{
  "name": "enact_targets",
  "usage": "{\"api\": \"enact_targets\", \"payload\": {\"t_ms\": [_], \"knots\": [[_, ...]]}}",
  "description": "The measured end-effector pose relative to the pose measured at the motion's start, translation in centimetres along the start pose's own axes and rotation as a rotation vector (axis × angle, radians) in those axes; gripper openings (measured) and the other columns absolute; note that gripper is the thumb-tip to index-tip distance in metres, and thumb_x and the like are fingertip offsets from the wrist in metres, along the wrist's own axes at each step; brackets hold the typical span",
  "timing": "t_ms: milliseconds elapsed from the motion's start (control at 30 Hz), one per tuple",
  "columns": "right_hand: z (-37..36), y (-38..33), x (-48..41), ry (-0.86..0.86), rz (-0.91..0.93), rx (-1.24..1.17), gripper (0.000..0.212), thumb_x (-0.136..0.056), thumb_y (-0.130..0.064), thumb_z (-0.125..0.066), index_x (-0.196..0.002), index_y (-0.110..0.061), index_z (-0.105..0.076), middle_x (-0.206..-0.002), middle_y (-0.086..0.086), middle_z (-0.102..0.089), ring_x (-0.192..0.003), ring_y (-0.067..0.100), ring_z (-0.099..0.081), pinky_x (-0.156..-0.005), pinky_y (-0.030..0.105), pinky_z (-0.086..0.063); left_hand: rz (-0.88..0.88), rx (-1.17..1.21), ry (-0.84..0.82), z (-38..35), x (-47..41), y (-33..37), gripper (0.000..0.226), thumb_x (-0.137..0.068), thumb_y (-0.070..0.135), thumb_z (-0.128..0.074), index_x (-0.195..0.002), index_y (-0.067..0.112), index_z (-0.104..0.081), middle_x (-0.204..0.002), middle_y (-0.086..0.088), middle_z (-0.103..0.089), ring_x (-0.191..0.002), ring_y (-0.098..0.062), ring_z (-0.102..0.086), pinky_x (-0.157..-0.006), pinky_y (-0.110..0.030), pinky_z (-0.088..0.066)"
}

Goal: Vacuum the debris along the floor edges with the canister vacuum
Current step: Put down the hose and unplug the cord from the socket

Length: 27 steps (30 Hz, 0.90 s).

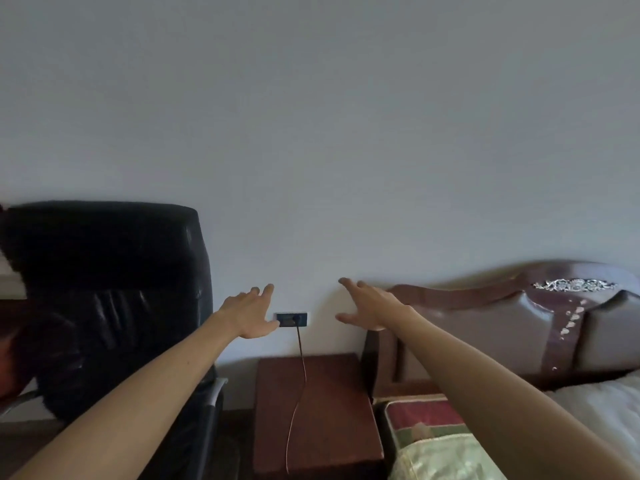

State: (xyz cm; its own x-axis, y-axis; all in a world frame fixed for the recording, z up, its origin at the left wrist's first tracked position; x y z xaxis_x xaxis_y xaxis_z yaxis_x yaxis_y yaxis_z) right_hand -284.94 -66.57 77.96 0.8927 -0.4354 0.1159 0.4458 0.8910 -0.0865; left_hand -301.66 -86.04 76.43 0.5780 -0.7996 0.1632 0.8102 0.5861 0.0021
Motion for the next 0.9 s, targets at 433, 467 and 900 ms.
{"api": "enact_targets", "payload": {"t_ms": [433, 467, 900], "knots": [[-6.3, 2.0, -15.5, -0.176, 0.184, -0.071, 0.076, -0.092, -0.055, -0.055, -0.151, -0.024, -0.019, -0.138, 0.013, -0.047, -0.12, 0.037, -0.054, -0.093, 0.046, -0.047, 0.229, 0.06, -0.149, -5.6, -7.3, -3.1, 0.083, -0.094, 0.052, -0.048, -0.156, 0.017, -0.005, -0.152, -0.014, -0.035, -0.13, -0.033, -0.048, -0.101, -0.047, -0.044], [-6.8, 1.9, -16.7, -0.19, 0.188, -0.076, 0.076, -0.092, -0.055, -0.055, -0.151, -0.024, -0.019, -0.137, 0.013, -0.047, -0.12, 0.037, -0.054, -0.093, 0.046, -0.047, 0.238, 0.068, -0.16, -6.1, -7.9, -3.5, 0.083, -0.094, 0.052, -0.048, -0.156, 0.016, -0.005, -0.151, -0.015, -0.035, -0.13, -0.034, -0.048, -0.1, -0.047, -0.044], [-15.3, 2.4, -29.5, -0.335, 0.142, -0.081, 0.076, -0.092, -0.053, -0.057, -0.151, -0.021, -0.022, -0.136, 0.014, -0.049, -0.122, 0.035, -0.053, -0.097, 0.044, -0.045, 0.18, 0.165, -0.268, -16.0, -19.6, -7.9, 0.078, -0.094, 0.051, -0.05, -0.153, 0.016, -0.013, -0.143, -0.014, -0.043, -0.122, -0.033, -0.052, -0.092, -0.043, -0.048]]}}
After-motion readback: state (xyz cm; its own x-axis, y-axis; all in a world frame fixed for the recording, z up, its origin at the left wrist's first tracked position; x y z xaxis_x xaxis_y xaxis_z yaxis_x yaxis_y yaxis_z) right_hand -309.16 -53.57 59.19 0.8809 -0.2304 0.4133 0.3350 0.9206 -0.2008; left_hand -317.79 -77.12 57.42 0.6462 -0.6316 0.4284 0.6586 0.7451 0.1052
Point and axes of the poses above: each hand's wrist, its own x-axis away from the middle knuckle, its own z-axis out of the back of the hand, y = z × x, the point moved 1 cm from there along -x, towards the middle knuckle
